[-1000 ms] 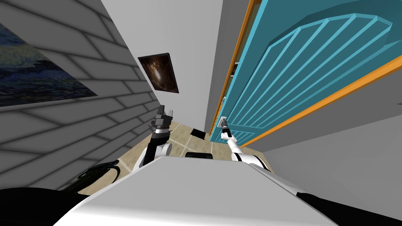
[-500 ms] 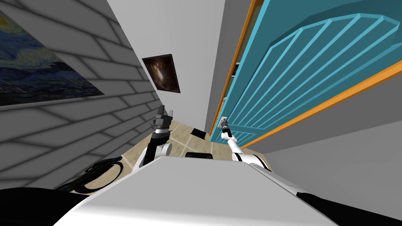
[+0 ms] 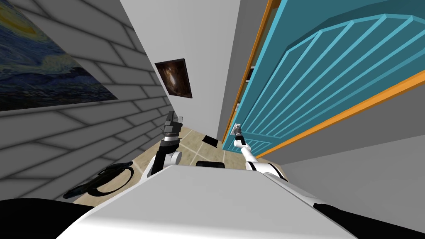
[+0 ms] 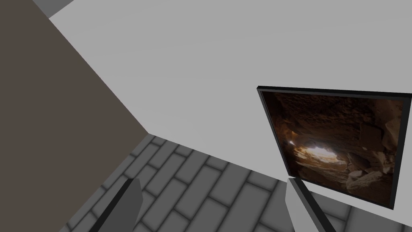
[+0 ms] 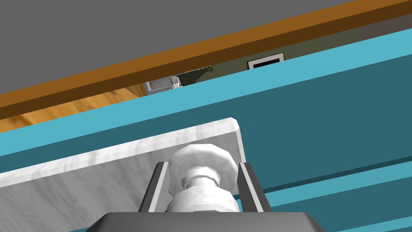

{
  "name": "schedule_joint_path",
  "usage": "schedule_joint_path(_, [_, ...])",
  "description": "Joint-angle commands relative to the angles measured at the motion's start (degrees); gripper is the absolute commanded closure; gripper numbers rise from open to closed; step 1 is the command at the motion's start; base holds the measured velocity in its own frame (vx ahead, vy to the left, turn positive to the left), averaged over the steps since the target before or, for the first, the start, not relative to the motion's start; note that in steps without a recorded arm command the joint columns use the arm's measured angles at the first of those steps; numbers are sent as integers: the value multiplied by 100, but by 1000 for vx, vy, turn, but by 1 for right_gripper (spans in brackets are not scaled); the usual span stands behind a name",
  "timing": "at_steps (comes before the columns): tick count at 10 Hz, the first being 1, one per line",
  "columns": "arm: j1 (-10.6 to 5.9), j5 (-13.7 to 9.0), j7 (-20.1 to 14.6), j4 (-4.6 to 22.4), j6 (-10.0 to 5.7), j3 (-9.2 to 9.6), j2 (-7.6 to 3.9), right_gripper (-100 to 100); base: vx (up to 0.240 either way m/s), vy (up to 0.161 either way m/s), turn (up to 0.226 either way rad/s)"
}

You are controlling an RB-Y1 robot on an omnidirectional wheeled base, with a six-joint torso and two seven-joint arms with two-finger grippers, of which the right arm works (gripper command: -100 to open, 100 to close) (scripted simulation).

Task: Pull the door open

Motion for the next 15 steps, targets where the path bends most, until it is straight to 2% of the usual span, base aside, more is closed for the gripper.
schedule_joint_path(1, [-4,-164,-286,13,-16,66,-33,100,-31,-31,89])
schedule_joint_path(2, [-4,-164,-394,13,-16,66,-33,100,-25,-23,42])
schedule_joint_path(3, [-7,-272,-589,25,-23,109,-59,100,-22,-18,51])
schedule_joint_path(4, [-7,-272,-632,25,-23,109,-59,100,-14,-12,28])
schedule_joint_path(5, [-9,-381,-855,38,-29,151,-86,100,-18,-13,50])
schedule_joint_path(6, [-9,-381,-871,38,-29,151,-86,100,-15,-15,30])
schedule_joint_path(8, [-13,-593,-1247,62,-42,233,-138,100,-24,-25,68])
schedule_joint_path(9, [-13,-593,-1347,62,-42,233,-138,100,-23,-21,36])
schedule_joint_path(10, [-15,-695,-1547,74,-49,273,-163,100,-22,-19,54])
schedule_joint_path(11, [-15,-695,-1584,74,-49,273,-163,100,-13,-15,27])
schedule_joint_path(13, [-20,-899,-1981,98,-61,352,-214,100,-22,-17,59])
schedule_joint_path(14, [-20,-899,-2057,98,-61,352,-214,100,-23,-23,34])
schedule_joint_path(15, [-22,-1001,-2264,110,-68,392,-239,100,-13,-21,53])
